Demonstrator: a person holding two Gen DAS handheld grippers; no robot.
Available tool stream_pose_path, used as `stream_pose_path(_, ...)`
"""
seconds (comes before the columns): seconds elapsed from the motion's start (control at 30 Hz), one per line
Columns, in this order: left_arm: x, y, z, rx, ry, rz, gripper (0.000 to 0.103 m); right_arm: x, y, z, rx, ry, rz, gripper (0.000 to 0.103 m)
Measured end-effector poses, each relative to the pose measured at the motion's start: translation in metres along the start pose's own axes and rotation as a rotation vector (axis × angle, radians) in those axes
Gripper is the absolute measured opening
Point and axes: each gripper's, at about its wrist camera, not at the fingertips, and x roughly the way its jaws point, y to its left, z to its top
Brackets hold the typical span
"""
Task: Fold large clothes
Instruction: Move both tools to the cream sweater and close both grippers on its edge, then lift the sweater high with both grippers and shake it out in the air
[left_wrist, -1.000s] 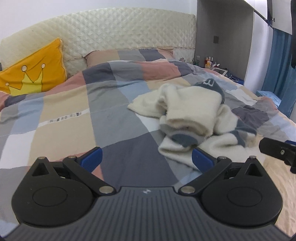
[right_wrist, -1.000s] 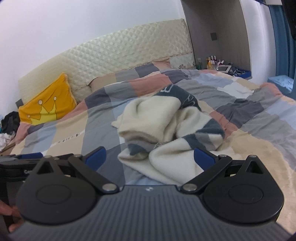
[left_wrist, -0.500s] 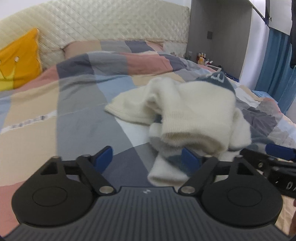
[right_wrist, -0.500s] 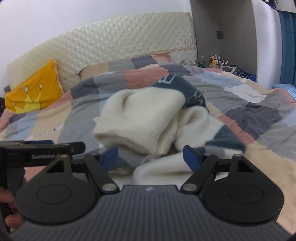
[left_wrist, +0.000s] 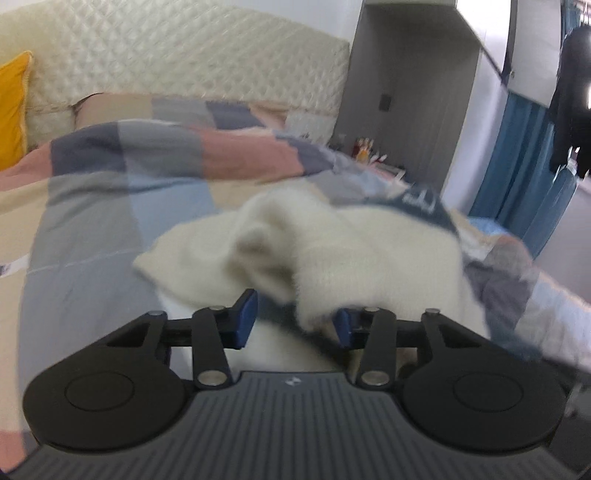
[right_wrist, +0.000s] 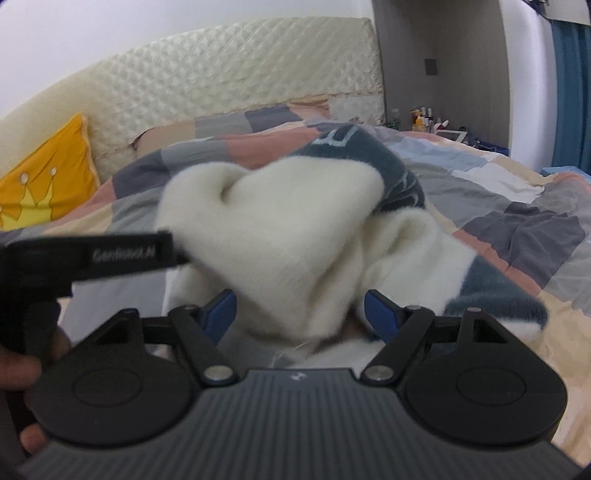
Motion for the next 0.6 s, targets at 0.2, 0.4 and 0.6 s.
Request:
stream_pose_path(0.2,-0.007,-0.02,0.037,-0.015,-0.077,0.011,0.013,0.006,0.002,0.013,0.021,-0.041,-0.021,0.079)
stream_pose_path(0.4,-0.059,-0.025,0.083,-0.066,-0.194,0.016,0.01,-0.003,0.013,0.034,0.086,-0.106,-0.041,0.079)
stream_pose_path(0.6,-0.091,-0.02,0.112,-0.083,-0.179,0.015,0.01,-0.017,0.019,0.052,0.085,-0.173,-0.106,0.085)
